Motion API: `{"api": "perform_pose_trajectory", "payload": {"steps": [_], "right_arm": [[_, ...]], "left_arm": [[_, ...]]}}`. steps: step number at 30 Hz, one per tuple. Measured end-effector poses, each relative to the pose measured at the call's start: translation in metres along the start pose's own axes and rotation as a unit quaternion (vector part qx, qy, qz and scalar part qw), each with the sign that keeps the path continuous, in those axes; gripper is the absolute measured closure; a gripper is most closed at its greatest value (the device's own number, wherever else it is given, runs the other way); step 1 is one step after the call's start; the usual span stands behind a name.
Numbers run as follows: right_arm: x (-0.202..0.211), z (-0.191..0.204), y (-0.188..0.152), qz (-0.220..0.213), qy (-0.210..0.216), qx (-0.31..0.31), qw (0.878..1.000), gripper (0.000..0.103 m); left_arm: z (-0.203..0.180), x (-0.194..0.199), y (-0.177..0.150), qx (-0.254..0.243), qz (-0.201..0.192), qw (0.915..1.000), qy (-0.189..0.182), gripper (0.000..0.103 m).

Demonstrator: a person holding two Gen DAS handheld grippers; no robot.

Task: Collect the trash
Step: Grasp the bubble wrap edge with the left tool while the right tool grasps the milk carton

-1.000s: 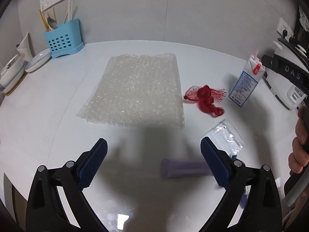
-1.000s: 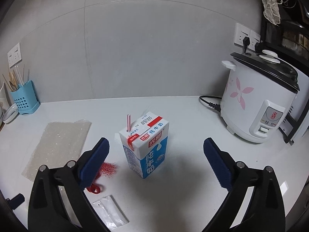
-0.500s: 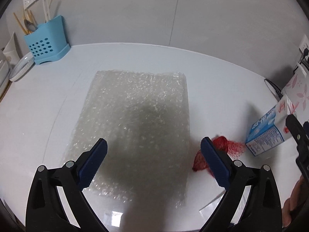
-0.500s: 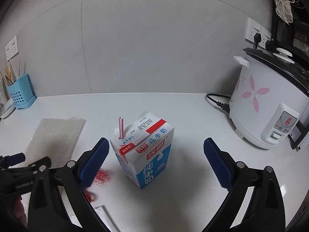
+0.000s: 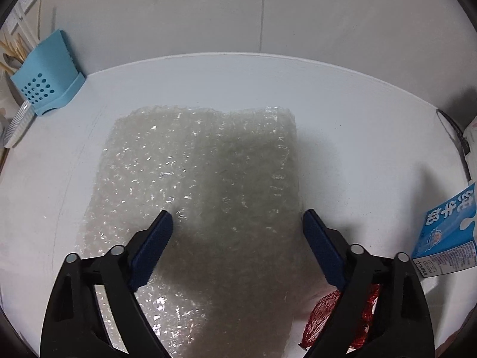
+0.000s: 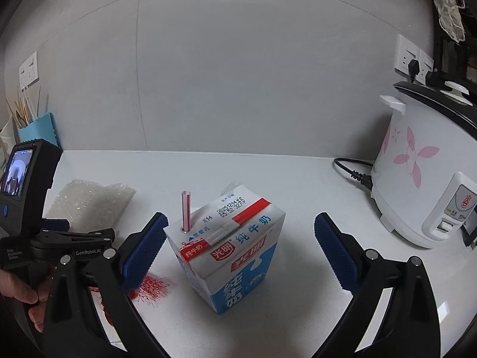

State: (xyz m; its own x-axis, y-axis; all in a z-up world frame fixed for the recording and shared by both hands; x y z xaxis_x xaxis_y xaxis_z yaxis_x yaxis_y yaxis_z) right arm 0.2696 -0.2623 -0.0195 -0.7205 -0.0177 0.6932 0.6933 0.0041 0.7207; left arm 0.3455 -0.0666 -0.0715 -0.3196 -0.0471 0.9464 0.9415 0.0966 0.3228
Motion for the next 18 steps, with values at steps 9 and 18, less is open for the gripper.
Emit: {"api": "perform_pose_trajectory", "payload": {"steps": [9, 18], "right_arm": [[-0.010, 0.001, -0.004, 0.020, 0.012, 0.008, 1.000, 0.009], [-0.019, 0.004, -0.006, 0.022, 0.003, 0.015, 1.000, 0.012]], "left_arm": [[0.012, 0.007, -0.010, 0.008, -0.026, 0.9994, 0.021, 0.078], [0.024, 0.013, -0.010, 0.013, -0.037, 0.9992, -0.008, 0.091]]}}
Point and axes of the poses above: each gripper's, at about its wrist camera, not at the fingertips, and x roughly against the way its jaws point, z to its left, y to its top, the point moved 1 cm from there along -x, roughly the way its jaws point, and after that the axes turned 11 degrees about z, right-handed, at the moved point
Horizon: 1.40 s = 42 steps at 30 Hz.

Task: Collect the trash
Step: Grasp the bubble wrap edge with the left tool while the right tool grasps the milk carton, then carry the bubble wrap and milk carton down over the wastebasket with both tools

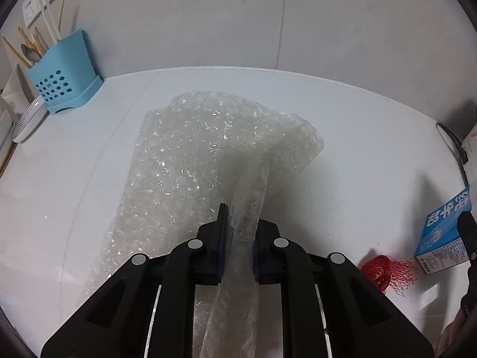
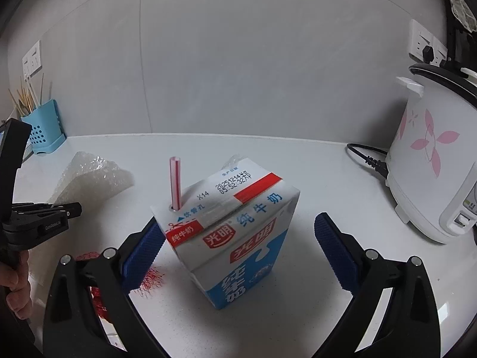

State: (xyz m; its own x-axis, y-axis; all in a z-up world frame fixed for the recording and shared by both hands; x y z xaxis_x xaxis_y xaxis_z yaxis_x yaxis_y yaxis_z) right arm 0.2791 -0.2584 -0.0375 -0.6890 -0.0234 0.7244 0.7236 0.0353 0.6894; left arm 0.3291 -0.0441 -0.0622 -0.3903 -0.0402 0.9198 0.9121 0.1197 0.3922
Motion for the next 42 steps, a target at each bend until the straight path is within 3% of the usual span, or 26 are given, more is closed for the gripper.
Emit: {"api": "perform_pose_trajectory", "payload": {"steps": [5, 18, 31, 42], "right_arm": [[-0.003, -0.003, 0.000, 0.009, 0.006, -0.007, 1.000, 0.032], [0.009, -0.008, -0.002, 0.000, -0.005, -0.026, 1.000, 0.032], [0.093, -0.010, -0.015, -0.023, -0.012, -0.037, 0.999, 0.032], [0.179, -0.006, -0.054, -0.043, 0.000, -0.044, 0.998, 0.032]], "left_arm": [[0.002, 0.001, 0.001, 0.000, -0.004, 1.0000, -0.009, 0.091], [0.005, 0.014, -0.011, 0.008, -0.009, 0.9998, -0.018, 0.092], [0.032, 0.095, -0.050, 0.010, -0.044, 0.9988, -0.018, 0.092], [0.039, 0.176, -0.120, 0.001, -0.076, 0.9965, -0.037, 0.093]]}}
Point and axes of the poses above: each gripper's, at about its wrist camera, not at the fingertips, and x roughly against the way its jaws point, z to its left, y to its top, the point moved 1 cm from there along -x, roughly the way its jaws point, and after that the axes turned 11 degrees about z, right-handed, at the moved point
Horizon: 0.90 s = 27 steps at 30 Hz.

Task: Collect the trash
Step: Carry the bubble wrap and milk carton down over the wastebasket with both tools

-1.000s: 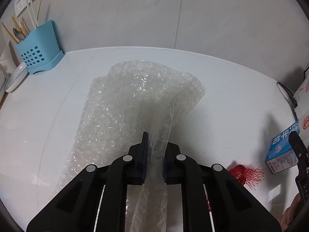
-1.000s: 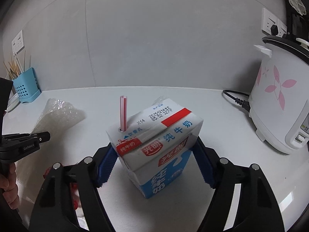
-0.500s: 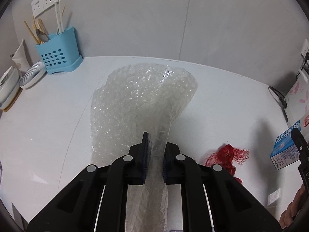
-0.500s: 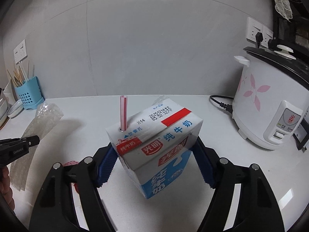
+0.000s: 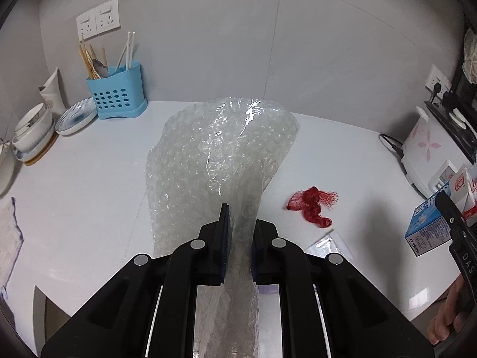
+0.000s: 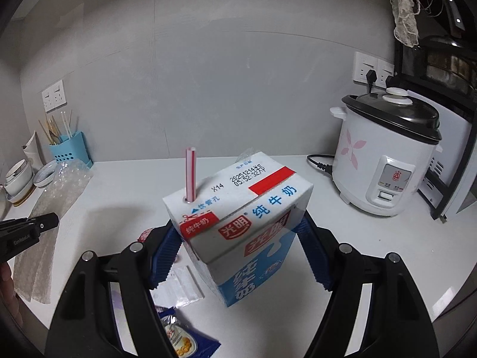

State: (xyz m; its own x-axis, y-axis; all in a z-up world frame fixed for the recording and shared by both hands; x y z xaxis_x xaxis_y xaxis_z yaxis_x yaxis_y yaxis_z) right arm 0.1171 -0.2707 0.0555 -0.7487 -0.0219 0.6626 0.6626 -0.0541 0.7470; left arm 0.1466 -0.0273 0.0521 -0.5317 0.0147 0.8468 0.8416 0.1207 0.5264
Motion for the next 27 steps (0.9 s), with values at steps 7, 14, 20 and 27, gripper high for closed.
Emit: {"api": "perform_pose_trajectory", "payload": {"steps": [7, 14, 20, 27], "right_arm": [[0.045, 0.002, -0.041, -0.007, 0.016, 0.002, 1.000, 0.032], [0.085, 0.006, -0.079, -0.019, 0.026, 0.010, 0.999, 0.032], [0.112, 0.012, -0.116, -0.026, 0.032, 0.018, 0.999, 0.032], [0.127, 0.020, -0.162, -0.026, 0.040, 0.025, 0.999, 0.032]], "left_arm": [[0.001, 0.046, -0.049, -0.005, -0.020, 0.9998, -0.007, 0.093], [0.004, 0.079, -0.100, -0.005, -0.031, 0.9993, -0.018, 0.093], [0.000, 0.094, -0.144, -0.013, -0.038, 0.9987, -0.031, 0.093], [0.000, 0.096, -0.195, -0.015, -0.037, 0.9982, -0.044, 0.093]]}}
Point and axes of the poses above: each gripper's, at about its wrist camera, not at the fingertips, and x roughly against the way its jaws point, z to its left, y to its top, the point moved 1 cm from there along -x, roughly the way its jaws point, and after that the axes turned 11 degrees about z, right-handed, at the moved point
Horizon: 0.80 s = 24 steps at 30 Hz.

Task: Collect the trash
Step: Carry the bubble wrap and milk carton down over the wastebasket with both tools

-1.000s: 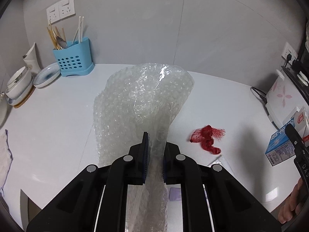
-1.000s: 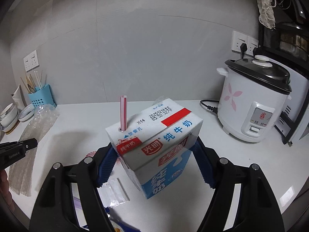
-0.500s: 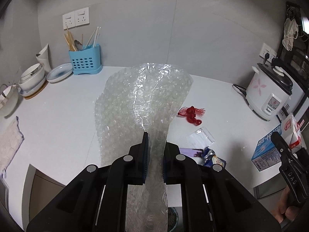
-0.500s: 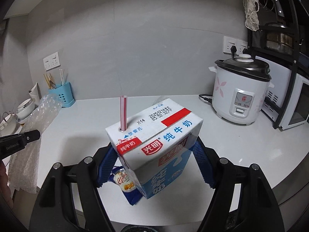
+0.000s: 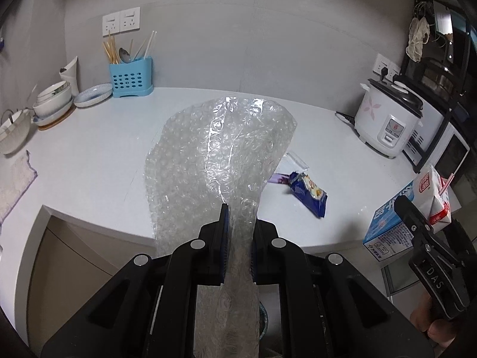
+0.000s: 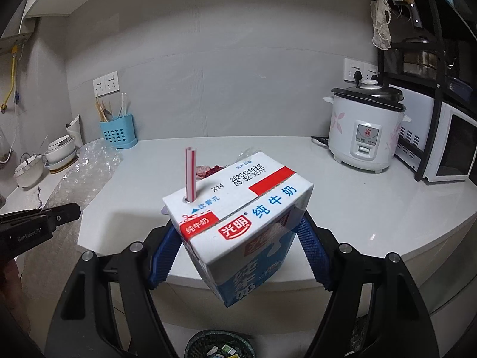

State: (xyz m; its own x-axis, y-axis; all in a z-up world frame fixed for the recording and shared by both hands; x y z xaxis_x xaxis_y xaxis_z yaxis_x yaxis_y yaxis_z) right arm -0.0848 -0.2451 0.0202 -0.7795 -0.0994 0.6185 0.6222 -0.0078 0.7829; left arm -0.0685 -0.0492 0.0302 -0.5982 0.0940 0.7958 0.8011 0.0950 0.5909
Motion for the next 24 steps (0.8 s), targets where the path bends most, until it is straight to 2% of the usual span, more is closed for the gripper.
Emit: {"api": "perform_pose_trajectory", "payload": {"steps": [5, 13, 24], "right_arm": [[0.004, 0.005, -0.030, 0.012, 0.014, 0.000, 1.000, 0.032], [0.007, 0.011, -0.082, 0.030, 0.024, 0.004, 0.999, 0.032], [-0.020, 0.008, -0.143, 0.069, 0.022, -0.001, 0.997, 0.032]], "left_arm": [[0.007, -0.003, -0.039, 0.016, 0.004, 0.9998, -0.010, 0.093], [0.014, -0.002, -0.090, 0.022, 0.001, 0.9997, -0.004, 0.093], [0.022, -0.037, -0.152, 0.016, 0.031, 0.9994, 0.008, 0.093]]}}
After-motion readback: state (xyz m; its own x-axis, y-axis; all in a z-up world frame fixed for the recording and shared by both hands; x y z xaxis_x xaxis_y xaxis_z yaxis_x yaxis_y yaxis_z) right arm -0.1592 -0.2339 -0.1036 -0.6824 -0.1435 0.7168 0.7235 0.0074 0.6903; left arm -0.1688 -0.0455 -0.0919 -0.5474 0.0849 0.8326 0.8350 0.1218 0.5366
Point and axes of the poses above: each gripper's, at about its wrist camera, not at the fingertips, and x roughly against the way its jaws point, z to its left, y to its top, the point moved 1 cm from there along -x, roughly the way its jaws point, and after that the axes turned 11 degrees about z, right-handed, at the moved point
